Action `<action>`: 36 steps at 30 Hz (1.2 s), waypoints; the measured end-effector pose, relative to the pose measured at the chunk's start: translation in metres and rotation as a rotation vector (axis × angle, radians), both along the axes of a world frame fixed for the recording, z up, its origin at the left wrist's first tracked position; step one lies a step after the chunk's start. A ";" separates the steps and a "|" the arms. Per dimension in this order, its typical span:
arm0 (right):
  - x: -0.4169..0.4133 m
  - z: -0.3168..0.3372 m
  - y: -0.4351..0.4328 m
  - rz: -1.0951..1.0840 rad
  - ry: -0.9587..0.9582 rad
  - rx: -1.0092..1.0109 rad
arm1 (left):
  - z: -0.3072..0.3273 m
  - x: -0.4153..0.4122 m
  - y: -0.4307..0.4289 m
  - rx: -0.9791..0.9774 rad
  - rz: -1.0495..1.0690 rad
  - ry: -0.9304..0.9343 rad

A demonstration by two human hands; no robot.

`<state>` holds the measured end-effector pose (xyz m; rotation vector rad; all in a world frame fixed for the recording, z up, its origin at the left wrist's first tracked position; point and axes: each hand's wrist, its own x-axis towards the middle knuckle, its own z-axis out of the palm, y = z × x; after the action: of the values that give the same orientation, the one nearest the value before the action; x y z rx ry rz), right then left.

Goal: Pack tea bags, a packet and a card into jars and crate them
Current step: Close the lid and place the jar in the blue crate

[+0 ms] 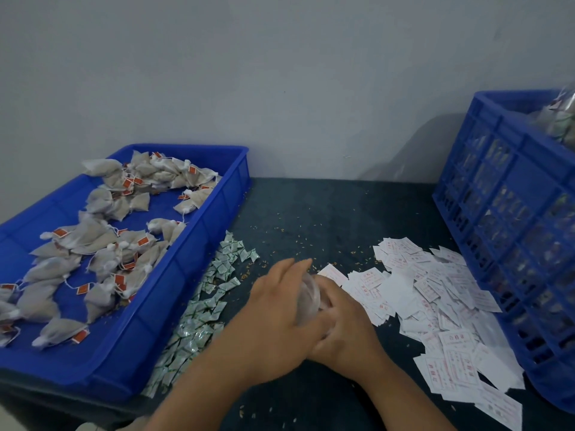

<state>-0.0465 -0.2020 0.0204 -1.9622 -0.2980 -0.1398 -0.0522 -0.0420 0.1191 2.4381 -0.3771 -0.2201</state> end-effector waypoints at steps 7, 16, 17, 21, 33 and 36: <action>0.003 -0.004 -0.009 0.015 0.085 0.038 | -0.018 0.007 -0.031 -0.159 0.249 -0.335; 0.005 -0.006 -0.007 -0.031 0.082 0.084 | -0.014 0.019 -0.018 -0.131 0.020 -0.340; 0.004 -0.006 -0.006 -0.036 0.074 0.083 | -0.015 0.017 -0.019 -0.101 0.062 -0.328; 0.001 -0.007 -0.001 -0.058 0.031 0.032 | -0.023 0.012 -0.027 -0.048 0.299 -0.172; 0.004 0.003 -0.001 -0.055 0.151 -0.027 | -0.027 0.026 -0.019 -0.029 0.263 -0.264; 0.007 0.001 -0.002 -0.041 0.183 0.007 | -0.025 0.032 -0.013 -0.032 0.205 -0.283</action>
<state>-0.0399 -0.2036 0.0213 -1.9589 -0.1368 0.0128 -0.0203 -0.0554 0.0936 2.4585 -0.2474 0.2200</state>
